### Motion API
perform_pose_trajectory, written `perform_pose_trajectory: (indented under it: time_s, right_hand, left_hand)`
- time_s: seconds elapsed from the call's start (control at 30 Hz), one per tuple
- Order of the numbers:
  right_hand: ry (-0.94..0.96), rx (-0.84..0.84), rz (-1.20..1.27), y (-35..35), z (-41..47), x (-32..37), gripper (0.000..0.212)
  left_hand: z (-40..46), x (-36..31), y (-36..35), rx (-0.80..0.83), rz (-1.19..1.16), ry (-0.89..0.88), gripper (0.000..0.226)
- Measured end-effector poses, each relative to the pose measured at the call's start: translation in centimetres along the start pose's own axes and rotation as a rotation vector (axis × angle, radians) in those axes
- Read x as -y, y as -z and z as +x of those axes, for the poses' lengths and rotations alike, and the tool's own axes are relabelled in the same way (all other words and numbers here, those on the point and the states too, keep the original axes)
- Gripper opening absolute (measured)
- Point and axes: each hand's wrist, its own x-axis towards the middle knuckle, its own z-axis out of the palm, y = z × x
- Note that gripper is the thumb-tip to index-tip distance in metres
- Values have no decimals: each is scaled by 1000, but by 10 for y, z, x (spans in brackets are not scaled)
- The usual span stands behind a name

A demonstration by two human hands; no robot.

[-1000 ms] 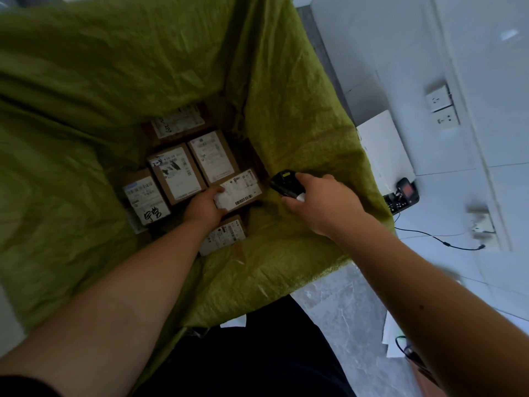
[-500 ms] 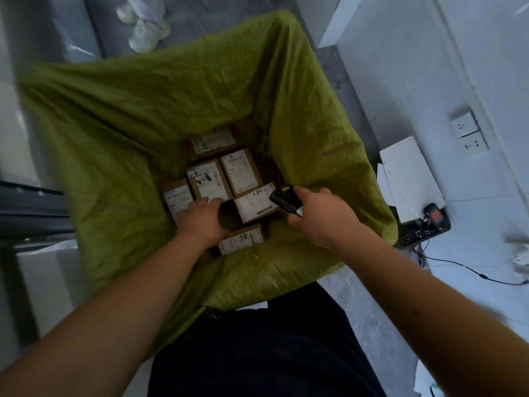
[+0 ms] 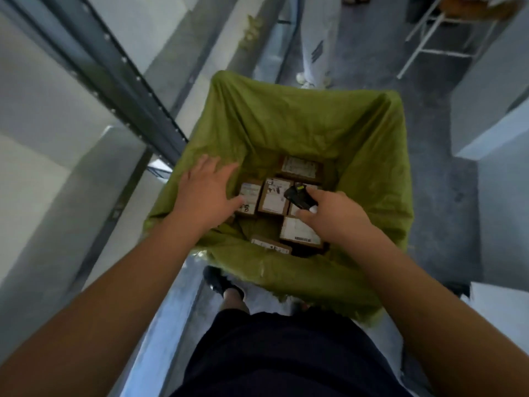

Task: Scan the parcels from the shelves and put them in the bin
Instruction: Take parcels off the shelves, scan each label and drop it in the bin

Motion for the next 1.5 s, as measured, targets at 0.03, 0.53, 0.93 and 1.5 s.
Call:
perform_pose_trajectory:
  time_s: [0.03, 0.53, 0.93, 1.5]
  right_hand:
    - [44, -4, 14, 3, -1, 6, 67]
    - [792, 69, -24, -22, -98, 191, 51]
    - [1275, 154, -194, -89, -287, 312, 52]
    - [1442, 105, -84, -59, -423, 394, 54]
  left_hand:
    - [-15, 2, 6, -34, -10, 41, 84]
    - [-285, 61, 56, -376, -162, 813, 83]
    - [-532, 55, 45, -560, -250, 1233, 90]
    - [-668, 94, 145, -729, -197, 1084, 85]
